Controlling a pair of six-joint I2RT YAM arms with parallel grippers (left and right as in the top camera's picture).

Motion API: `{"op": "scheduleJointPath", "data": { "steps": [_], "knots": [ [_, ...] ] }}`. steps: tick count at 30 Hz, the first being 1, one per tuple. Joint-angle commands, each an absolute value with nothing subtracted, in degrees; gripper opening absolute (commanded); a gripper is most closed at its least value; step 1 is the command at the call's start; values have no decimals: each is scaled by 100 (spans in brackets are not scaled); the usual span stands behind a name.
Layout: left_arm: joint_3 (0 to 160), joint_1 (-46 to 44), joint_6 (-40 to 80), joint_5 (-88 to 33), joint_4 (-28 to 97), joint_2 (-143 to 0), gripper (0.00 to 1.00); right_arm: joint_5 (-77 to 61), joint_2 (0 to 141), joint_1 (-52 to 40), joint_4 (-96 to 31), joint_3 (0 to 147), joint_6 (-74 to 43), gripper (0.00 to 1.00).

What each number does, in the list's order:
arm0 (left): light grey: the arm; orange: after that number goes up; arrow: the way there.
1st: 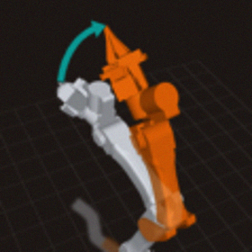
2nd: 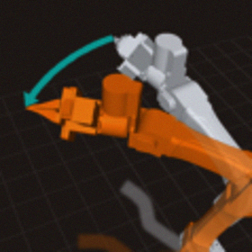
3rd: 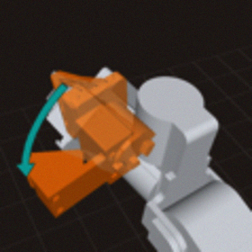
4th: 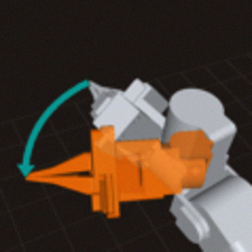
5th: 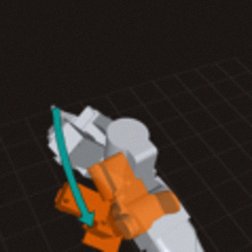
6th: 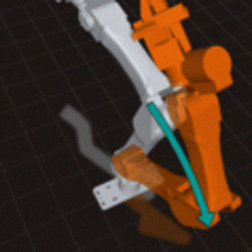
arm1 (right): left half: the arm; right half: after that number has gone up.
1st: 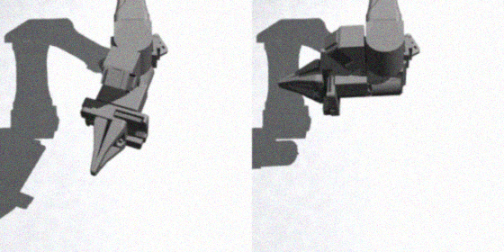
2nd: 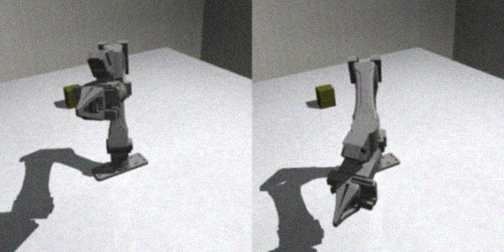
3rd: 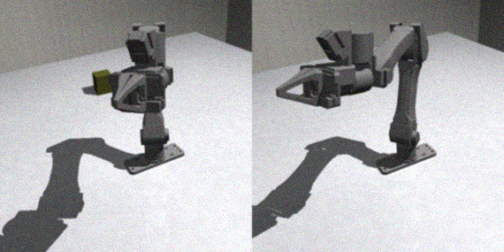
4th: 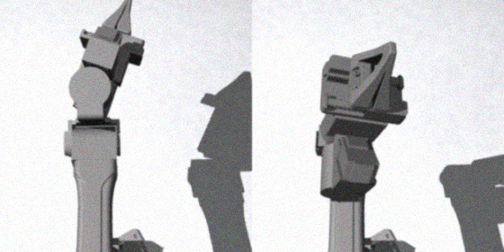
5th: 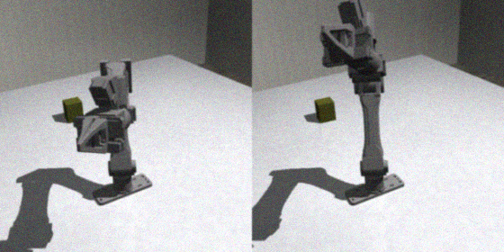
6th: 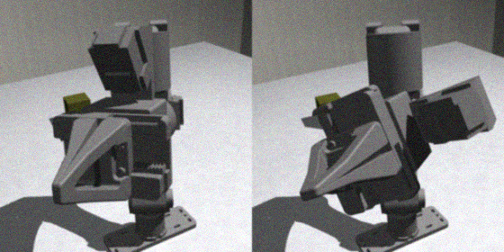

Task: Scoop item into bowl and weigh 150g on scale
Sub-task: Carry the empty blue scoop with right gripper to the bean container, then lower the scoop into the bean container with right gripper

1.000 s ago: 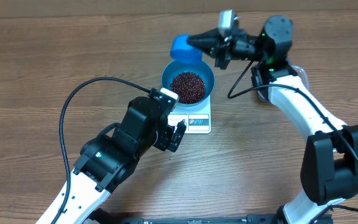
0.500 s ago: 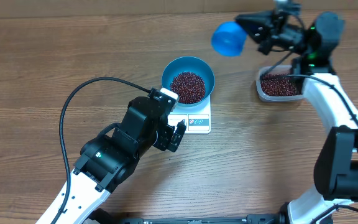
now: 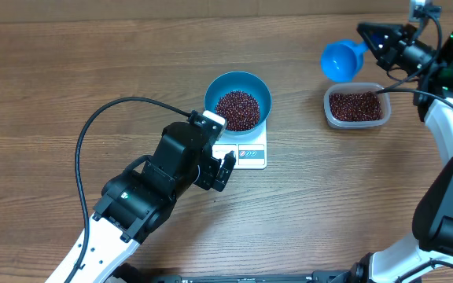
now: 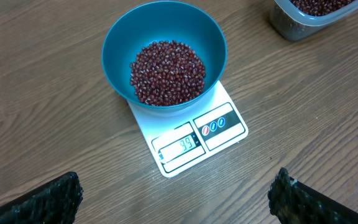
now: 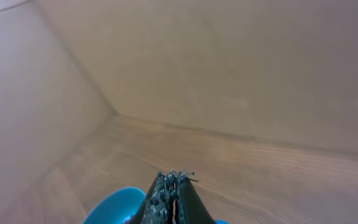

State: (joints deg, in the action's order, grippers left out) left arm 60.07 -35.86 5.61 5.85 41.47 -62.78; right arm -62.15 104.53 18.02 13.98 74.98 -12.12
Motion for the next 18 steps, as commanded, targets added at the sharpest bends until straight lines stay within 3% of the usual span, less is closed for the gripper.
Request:
{"op": "scheduleJointPath", "data": {
  "steps": [1,18],
  "knots": [
    [5994,-3559,513,637,4095,-6213,100,-5568,10427,1813,893,7620,-668,4],
    [5994,-3559,513,635,4016,-6213,100,-3221,10427,1806,-1651,7620,1350,4]
  ]
}}
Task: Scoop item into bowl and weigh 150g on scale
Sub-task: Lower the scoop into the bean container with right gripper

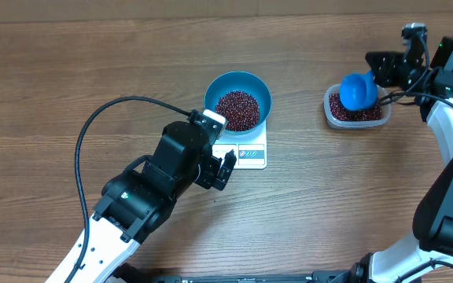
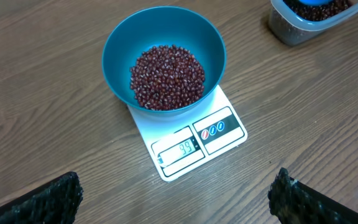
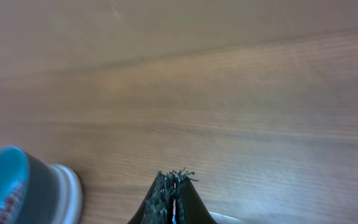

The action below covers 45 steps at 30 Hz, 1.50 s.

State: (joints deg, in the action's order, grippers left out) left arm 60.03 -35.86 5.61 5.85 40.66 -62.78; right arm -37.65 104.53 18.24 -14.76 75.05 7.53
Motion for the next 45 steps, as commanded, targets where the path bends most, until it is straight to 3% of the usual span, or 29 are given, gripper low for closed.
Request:
{"op": "scheduleJointPath", "data": {
  "steps": [1,9,11,21,37,40,45],
  "knots": [
    [5994,-3559,515,635,4003,-6213,100,-3190,10427,1802,-1747,7620,1409,4],
    [5994,-3559,515,593,3959,-6213,100,-3046,10427,1802,-2364,7620,1404,4],
    [5994,-3559,515,593,3959,-6213,100,-3048,10427,1802,-2425,7620,1402,10],
    [5994,-3559,515,591,3957,-6213,100,-3046,10427,1802,-2945,7620,1400,12],
    [5994,-3559,534,486,3959,-6213,100,-2432,9522,1802,-3452,7627,1402,44],
    [5994,-3559,534,482,3957,-6213,99,-2141,9279,1802,-3568,7627,1404,44],
    [5994,-3559,534,478,3959,-6213,99,-2147,9205,1802,-3791,7627,1511,32]
  ]
}}
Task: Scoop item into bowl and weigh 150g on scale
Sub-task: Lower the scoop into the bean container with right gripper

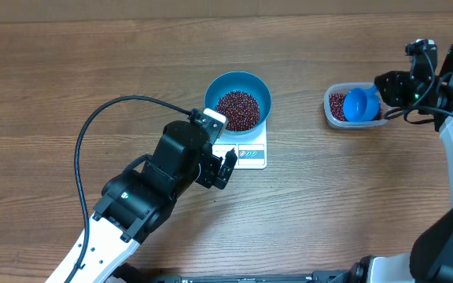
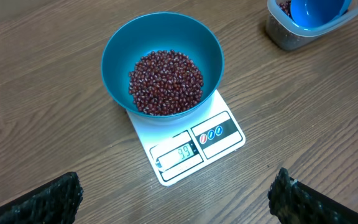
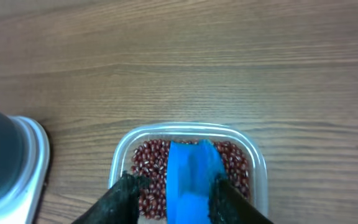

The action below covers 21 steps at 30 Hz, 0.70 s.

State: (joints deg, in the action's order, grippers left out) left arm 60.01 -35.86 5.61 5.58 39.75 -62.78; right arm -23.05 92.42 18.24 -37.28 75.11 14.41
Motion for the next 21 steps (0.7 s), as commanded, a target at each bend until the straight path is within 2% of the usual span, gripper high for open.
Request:
{"op": "scheduleJointPath", "data": {
  "steps": [1,6,21],
  "knots": [
    [5994,-3559,534,460,3962,-6213,100,-2150,9205,1802,-3830,7627,1511,30],
    [5994,-3559,534,440,3959,-6213,99,-2152,9205,1802,-3870,7625,1511,25],
    [5994,-3559,534,443,3959,-6213,100,-2272,9205,1802,-3734,7625,1535,25]
  ]
}}
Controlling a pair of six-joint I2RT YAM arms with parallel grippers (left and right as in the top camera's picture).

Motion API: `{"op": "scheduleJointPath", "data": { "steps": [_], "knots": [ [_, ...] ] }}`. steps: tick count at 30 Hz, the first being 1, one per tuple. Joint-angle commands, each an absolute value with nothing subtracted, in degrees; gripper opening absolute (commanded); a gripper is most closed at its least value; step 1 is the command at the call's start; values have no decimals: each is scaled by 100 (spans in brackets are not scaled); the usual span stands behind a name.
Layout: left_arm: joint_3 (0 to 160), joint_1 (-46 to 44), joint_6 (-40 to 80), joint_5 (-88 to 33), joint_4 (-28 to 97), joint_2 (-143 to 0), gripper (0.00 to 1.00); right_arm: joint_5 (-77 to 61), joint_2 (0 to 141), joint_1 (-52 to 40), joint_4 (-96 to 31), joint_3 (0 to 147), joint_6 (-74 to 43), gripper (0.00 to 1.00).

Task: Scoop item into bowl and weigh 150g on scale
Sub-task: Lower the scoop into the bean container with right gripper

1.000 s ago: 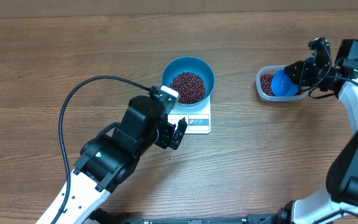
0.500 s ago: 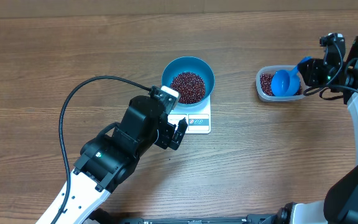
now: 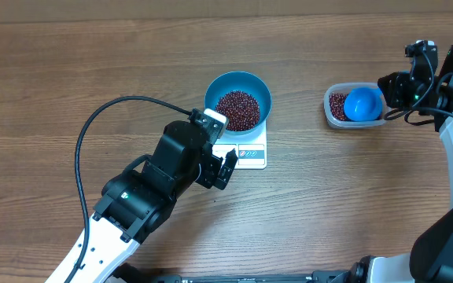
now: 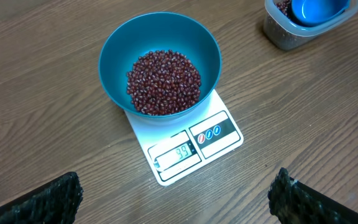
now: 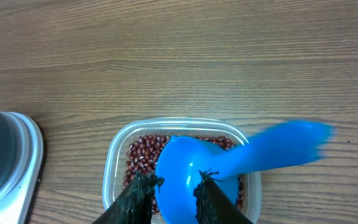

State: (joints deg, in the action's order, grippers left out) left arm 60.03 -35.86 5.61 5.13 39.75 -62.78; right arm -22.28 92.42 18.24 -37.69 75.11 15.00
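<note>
A teal bowl [image 4: 114, 56] of red beans [image 4: 163, 82] sits on the white scale [image 4: 194, 140], whose display reads 39. To the right, a clear container [image 5: 114, 168] holds more beans, and the blue scoop [image 5: 185, 180] lies in it. The scoop's cup faces up and its blurred handle points right. My right gripper [image 5: 176, 182] hangs open just above the cup, touching nothing that I can see. My left gripper [image 4: 179, 199] is open over bare table in front of the scale. In the overhead view the scoop [image 3: 362, 104] fills the container's right half.
The left arm's black cable [image 3: 101, 118] loops over the table to the left of the scale. The wooden table [image 3: 329, 196] stretches round the scale [image 3: 246, 155] and the container [image 3: 333, 118].
The scoop's handle stood between my right fingers; now it has swung off to the right and the scoop lies loose in the container. The fingers stand closer together. The scale reads 39 as before.
My right gripper was shut on the scoop, held high behind the container, then over the container. Then the scoop was down among the beans with the fingers apart around its handle. Now it rests there free. The left arm and the reading of 39 never changed.
</note>
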Motion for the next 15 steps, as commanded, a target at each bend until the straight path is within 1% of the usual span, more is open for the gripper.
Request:
{"op": "scheduleJointPath", "data": {
  "steps": [1,9,10,12,13,14,15],
  "knots": [
    [5994,-3559,532,443,3959,-6213,100,-2270,9205,1802,-3734,7625,1535,25],
    [5994,-3559,532,443,3959,-6213,99,-2058,9205,1802,-3736,7625,1549,26],
    [5994,-3559,532,443,3959,-6213,100,-1957,9205,1802,-3736,7625,1549,29],
    [5994,-3559,532,443,3959,-6213,99,-1656,9207,1802,-3736,7625,1476,37],
    [5994,-3559,532,443,3959,-6213,100,-1393,9218,1806,-3734,7625,1358,46],
    [5994,-3559,532,443,3959,-6213,99,-1127,9240,1813,-3732,7625,1194,51],
    [5994,-3559,534,443,3959,-6213,100,-961,9258,1815,-3732,7625,1079,55]
  ]
}}
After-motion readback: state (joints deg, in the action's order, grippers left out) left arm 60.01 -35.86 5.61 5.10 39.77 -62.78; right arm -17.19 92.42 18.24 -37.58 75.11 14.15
